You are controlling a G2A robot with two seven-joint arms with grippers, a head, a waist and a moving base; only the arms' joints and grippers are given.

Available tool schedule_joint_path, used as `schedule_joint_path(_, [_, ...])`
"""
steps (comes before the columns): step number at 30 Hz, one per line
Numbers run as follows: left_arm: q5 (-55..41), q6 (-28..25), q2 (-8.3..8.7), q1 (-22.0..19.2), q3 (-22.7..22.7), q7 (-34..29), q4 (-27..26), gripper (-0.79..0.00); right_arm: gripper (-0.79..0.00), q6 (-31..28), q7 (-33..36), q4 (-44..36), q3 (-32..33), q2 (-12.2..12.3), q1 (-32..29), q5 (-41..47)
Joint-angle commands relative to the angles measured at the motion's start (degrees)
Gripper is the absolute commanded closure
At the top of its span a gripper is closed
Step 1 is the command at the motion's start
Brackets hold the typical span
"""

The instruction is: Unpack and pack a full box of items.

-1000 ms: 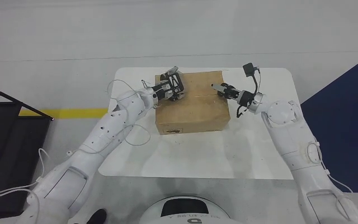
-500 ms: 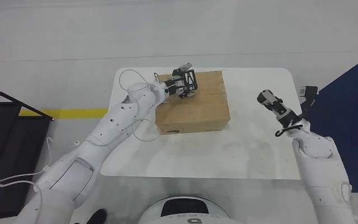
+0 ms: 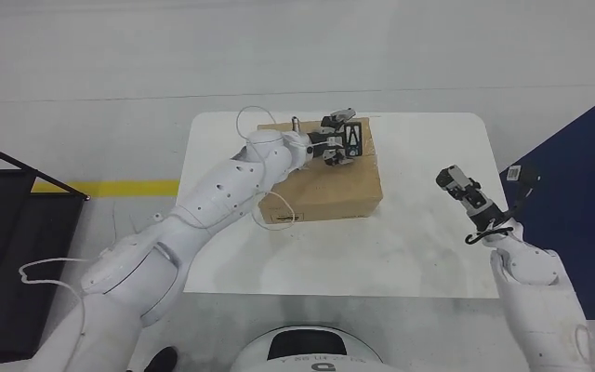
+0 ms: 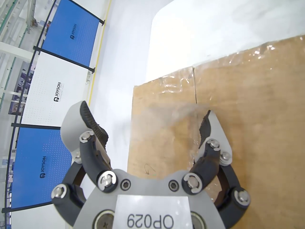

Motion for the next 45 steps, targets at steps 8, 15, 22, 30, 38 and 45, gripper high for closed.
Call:
schedule_joint_path(8, [-0.9, 1.0, -2.03, -1.6, -0.1, 4.5, 2.9, -0.785, -0.785, 0.7, 2.5, -1.0, -1.1, 0.0, 0.8, 0.0])
schedule_joint_path(15, [-0.2, 5.0, 1.77, 1.6, -7.7, 10.7, 3.1, -0.785, -0.785, 8.1, 8.6, -1.2, -7.0, -0.1, 8.0, -3.6])
schedule_joint_path(22, [4.8, 6.6, 9.55, 15.0, -21.1, 12.5, -7.1, -0.785, -0.785, 16.1, 12.5, 3.2, -11.7, -0.3, 16.2, -6.7])
schedule_joint_path(30, [10.7, 2.3, 16.26, 35.5, -37.4, 7.7, -30.4, -0.785, -0.785, 19.4, 13.8, 4.3, -12.8, -0.2, 19.2, -7.5])
schedule_joint_path(38, [12.8, 0.9, 18.04, 43.1, -43.6, 4.9, -38.7, -0.785, -0.785, 20.0, 14.6, 5.4, -14.8, -0.4, 21.3, -8.0])
schedule_joint_path(45, [10.7, -1.5, 17.80, 37.4, -43.5, 2.1, -31.0, -0.785, -0.785, 19.9, 14.5, 7.2, -16.3, -0.6, 23.1, -8.1])
